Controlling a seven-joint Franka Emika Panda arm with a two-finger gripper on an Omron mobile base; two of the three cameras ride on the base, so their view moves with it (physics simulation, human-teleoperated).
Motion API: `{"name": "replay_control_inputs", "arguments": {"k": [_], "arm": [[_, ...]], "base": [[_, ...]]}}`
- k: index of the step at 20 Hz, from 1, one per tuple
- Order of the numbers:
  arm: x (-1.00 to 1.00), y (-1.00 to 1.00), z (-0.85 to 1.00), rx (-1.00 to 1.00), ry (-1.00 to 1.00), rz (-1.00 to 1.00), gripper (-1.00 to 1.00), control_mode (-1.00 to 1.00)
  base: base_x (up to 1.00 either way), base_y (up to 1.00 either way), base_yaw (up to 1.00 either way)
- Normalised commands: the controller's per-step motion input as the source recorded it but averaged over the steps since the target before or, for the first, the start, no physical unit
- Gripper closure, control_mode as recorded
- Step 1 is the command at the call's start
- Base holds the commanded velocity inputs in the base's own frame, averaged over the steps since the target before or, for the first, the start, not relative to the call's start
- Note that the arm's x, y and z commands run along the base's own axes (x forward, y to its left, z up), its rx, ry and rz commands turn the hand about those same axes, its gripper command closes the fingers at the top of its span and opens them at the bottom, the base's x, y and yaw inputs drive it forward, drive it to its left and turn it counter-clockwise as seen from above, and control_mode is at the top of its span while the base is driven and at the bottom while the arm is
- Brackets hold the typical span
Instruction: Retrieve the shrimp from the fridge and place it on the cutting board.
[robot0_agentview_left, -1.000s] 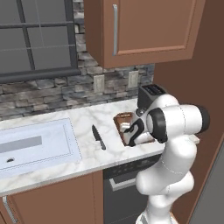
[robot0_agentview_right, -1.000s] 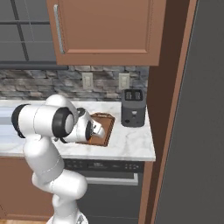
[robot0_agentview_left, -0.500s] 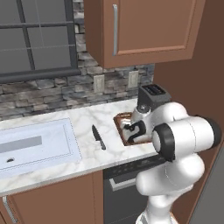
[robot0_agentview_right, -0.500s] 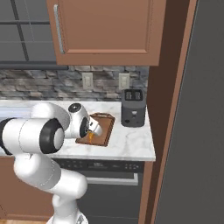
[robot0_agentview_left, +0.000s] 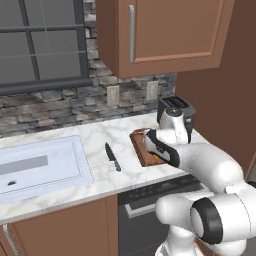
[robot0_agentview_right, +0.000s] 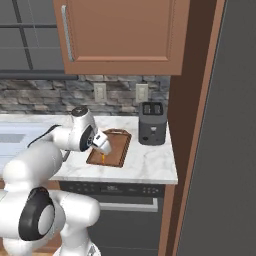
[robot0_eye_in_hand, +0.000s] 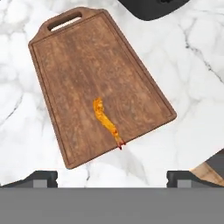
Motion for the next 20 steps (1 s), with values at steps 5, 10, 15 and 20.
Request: {"name": "replay_control_inputs", "arguments": {"k": [5, 10, 15, 20], "arm": [[-0.75, 0.00, 0.66, 0.03, 0.23, 0.00, -1.00, -1.00], [-0.72, 0.00, 0.51, 0.00, 0.15, 0.00, -1.00, -1.00], [-0.79, 0.08, 0.19, -0.02, -0.07, 0.02, -1.00, -1.00], [-0.69, 0.10, 0.00, -0.13, -0.20, 0.07, -1.00, -1.00]], "base": [[0.00, 0.00, 0.00], [0.00, 0.00, 0.00], [0.00, 0.00, 0.00], [0.00, 0.00, 0.00]]}}
